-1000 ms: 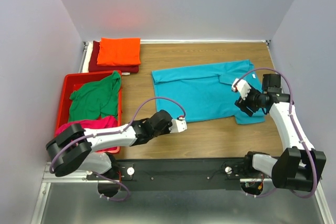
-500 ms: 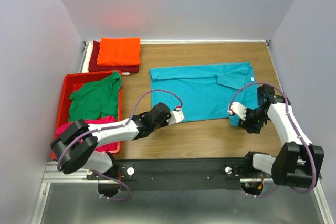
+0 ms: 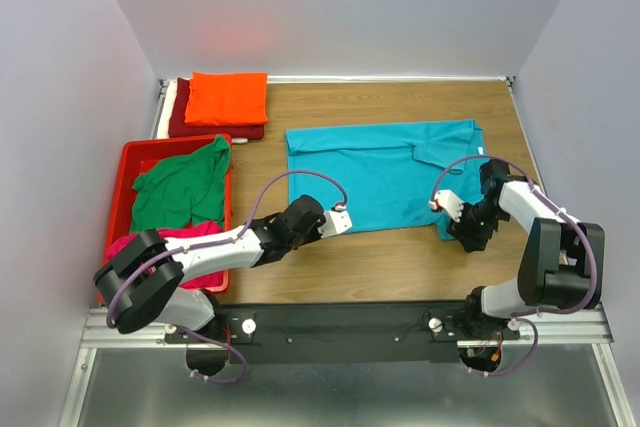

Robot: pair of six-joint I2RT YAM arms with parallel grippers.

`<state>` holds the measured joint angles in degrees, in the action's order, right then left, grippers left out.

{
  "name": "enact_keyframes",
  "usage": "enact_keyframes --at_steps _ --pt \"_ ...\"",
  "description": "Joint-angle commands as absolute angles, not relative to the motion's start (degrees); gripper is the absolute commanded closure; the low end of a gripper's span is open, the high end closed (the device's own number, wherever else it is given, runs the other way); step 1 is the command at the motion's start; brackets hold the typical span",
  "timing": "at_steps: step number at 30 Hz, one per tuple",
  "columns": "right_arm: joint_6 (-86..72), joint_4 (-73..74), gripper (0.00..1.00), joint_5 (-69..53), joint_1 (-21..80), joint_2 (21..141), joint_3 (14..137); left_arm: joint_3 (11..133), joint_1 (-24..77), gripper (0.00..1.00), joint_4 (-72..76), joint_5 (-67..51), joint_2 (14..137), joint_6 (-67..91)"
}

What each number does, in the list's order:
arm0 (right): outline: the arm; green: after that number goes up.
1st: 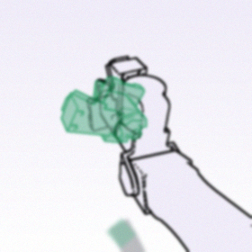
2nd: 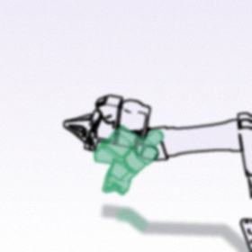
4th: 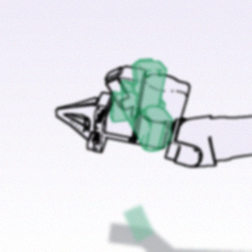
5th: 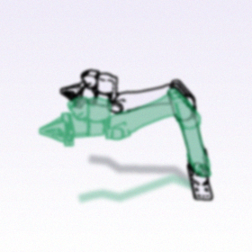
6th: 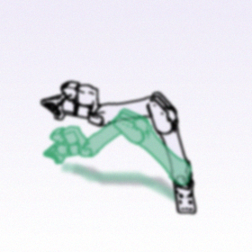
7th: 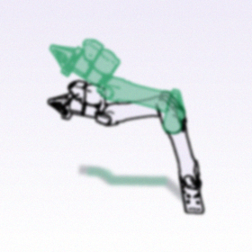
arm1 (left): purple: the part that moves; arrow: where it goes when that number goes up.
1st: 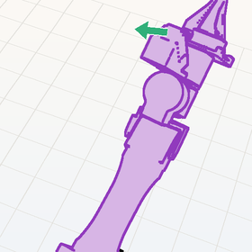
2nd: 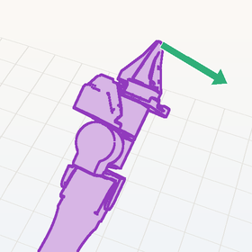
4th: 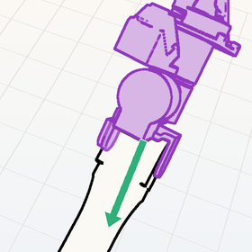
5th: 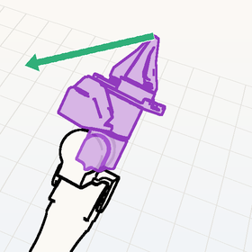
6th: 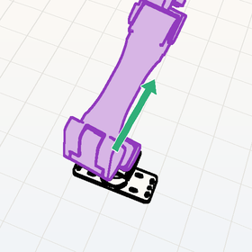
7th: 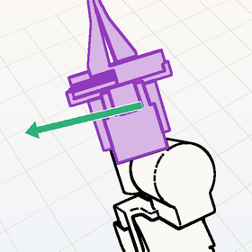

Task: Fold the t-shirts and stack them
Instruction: Fold the tshirt

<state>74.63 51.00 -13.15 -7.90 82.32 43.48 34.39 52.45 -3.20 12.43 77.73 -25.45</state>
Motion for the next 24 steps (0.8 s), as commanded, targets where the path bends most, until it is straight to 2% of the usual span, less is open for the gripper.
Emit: enact_keyframes --at_steps 1,6,9,16,24 --pt "72.5 45.6 0.44 -12.5 -8.0 84.4 43.9 35.6 52.1 1.0 -3.5 10.5 76.1 -24.8" --pt "70.8 44.6 0.51 -13.6 -8.0 85.2 44.5 35.8 52.0 1.0 -3.5 9.9 76.2 -24.8" --pt "72.6 51.2 0.56 -17.7 -8.0 83.3 47.6 35.8 52.0 1.0 -3.5 9.6 76.2 -24.9" --pt "76.3 61.4 0.56 -21.4 -8.0 76.1 51.5 36.3 51.9 1.0 -3.7 8.8 76.6 -25.0" --pt "75.5 56.2 0.54 -18.7 -8.1 80.4 48.4 36.4 51.9 1.0 -4.0 7.9 76.5 -24.9"
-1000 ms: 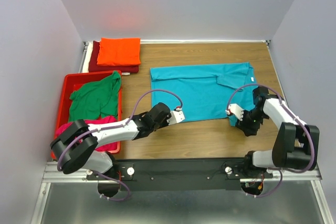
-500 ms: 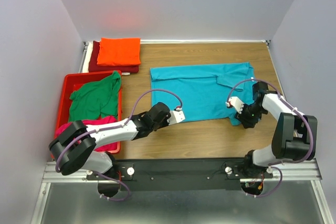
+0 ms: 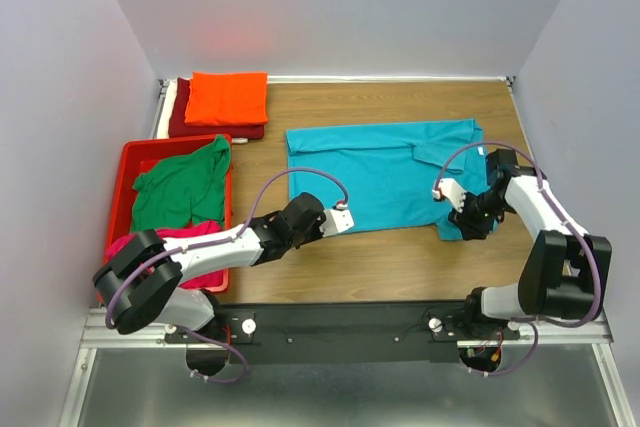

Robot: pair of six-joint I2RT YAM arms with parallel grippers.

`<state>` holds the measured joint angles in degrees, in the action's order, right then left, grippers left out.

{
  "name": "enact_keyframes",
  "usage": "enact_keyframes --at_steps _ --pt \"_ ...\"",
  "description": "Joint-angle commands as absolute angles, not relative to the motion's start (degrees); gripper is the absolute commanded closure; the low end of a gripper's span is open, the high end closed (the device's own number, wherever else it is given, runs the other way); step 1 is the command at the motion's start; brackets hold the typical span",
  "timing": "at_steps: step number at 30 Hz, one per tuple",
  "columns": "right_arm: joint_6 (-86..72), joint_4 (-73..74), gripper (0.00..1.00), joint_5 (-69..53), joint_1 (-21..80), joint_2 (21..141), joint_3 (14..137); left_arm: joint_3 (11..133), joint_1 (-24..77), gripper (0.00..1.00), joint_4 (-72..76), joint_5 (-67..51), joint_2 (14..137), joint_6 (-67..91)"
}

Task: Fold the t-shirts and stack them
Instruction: Fold the tshirt

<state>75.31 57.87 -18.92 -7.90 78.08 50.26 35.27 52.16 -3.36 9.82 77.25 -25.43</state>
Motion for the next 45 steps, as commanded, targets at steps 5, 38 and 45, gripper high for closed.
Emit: enact_keyframes --at_steps 5,38,45 --pt "73.3 51.7 0.53 -16.1 -8.0 85.9 47.3 36.4 51.9 1.0 -4.0 7.6 76.4 -24.9" --pt "50.8 55.0 0.57 -20.8 7.5 82.1 55.2 36.3 51.9 1.0 -3.8 7.4 76.1 -25.0" --pt "58.4 63.6 0.55 -9.0 7.4 76.6 49.1 36.4 51.9 1.0 -3.9 6.9 76.0 -25.1"
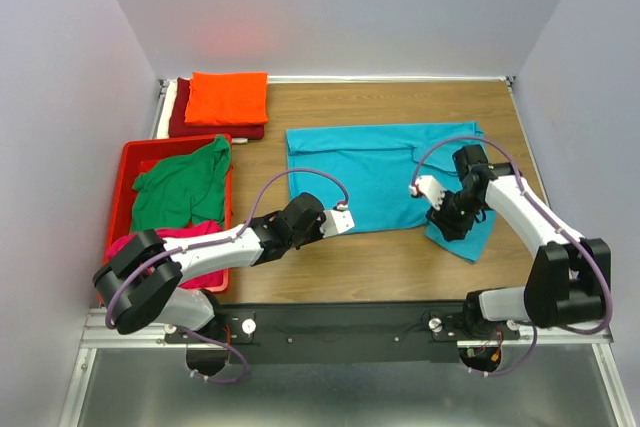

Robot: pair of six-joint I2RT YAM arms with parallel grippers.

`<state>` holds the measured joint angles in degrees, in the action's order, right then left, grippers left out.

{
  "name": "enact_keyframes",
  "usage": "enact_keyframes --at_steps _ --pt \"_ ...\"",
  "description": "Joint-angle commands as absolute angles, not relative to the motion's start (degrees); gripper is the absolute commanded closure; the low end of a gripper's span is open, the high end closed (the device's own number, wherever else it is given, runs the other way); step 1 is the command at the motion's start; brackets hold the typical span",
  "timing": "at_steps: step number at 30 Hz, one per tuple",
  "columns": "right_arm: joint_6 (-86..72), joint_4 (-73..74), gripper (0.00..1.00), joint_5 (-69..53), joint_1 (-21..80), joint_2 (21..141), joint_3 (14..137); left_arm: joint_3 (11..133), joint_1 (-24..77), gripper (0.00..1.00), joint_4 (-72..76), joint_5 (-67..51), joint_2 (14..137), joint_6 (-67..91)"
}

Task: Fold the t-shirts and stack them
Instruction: Fold the tshirt

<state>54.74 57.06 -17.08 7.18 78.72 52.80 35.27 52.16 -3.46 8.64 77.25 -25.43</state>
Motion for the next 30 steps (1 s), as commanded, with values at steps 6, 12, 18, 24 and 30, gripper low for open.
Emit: enact_keyframes --at_steps 6,12,18,24,30 --pt "62.3 61.6 0.48 -1.1 7.3 71.9 41.8 36.4 51.9 1.0 -4.0 6.8 76.1 -25.0" --pt "63.0 59.0 0.46 3.2 6.8 72.2 38.9 36.4 51.9 1.0 -3.9 6.5 76.0 -25.1" --pt "62.5 50.3 0.47 2.2 6.9 76.5 35.7 36.4 51.9 1.0 -4.1 6.3 76.2 -25.1" --pt "61.8 46.6 0.61 0.6 6.9 78.0 34.2 36.4 51.9 1.0 -4.0 6.3 76.4 -25.1" --pt "61.2 47.0 0.87 2.0 6.8 74.5 34.2 36.5 51.9 1.0 -4.0 6.8 76.6 -25.1"
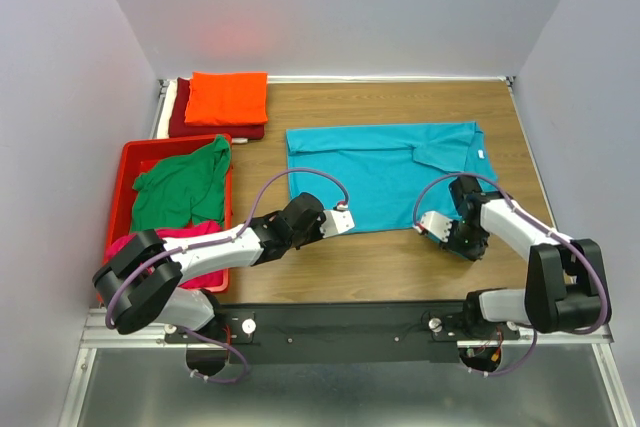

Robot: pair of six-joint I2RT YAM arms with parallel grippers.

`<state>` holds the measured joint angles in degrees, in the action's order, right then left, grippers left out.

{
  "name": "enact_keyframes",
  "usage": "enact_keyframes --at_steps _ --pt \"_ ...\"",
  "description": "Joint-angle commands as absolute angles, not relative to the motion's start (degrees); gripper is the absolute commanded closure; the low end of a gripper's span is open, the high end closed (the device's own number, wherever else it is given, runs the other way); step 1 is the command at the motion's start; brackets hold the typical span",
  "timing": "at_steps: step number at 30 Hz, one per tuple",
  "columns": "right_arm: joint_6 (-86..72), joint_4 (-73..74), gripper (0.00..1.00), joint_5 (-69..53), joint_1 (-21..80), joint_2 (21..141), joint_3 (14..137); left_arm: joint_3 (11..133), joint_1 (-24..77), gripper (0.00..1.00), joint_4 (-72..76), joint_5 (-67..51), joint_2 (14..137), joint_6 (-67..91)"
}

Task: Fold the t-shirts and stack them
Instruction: Fold the tshirt

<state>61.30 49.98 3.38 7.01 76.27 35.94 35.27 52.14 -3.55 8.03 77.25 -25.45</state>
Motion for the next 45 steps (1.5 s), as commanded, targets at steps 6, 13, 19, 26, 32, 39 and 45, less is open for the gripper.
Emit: enact_keyframes --at_steps 6,13,19,26,32,39,45 --pt "60.0 51.0 0.99 2.2 6.9 69.1 37.2 36.4 51.9 1.0 -3.6 7.4 75.6 -25.1" --pt "59.8 55.6 0.99 3.6 6.8 65.6 42.7 35.9 51.9 1.0 -2.7 8.3 71.2 -25.8" --pt "57.1 54.8 0.99 5.5 6.7 64.5 48.2 35.7 51.9 1.0 -3.8 9.8 67.2 -26.2" --pt "55.1 51.8 0.99 7.8 5.6 65.7 54.6 36.8 51.9 1.0 -5.6 12.0 68.9 -25.0" --pt "54.0 48.3 0.99 8.8 4.3 67.4 57.1 37.4 51.5 1.0 -7.6 14.9 70.3 -22.2" --pt "54.1 44.3 0.99 9.5 0.4 70.2 58.4 37.8 50.4 1.0 -8.9 16.2 69.8 -20.9" --pt "54.8 41.6 0.99 7.9 -2.6 73.8 60.6 39.3 47.9 1.0 -9.1 16.0 72.3 -21.0"
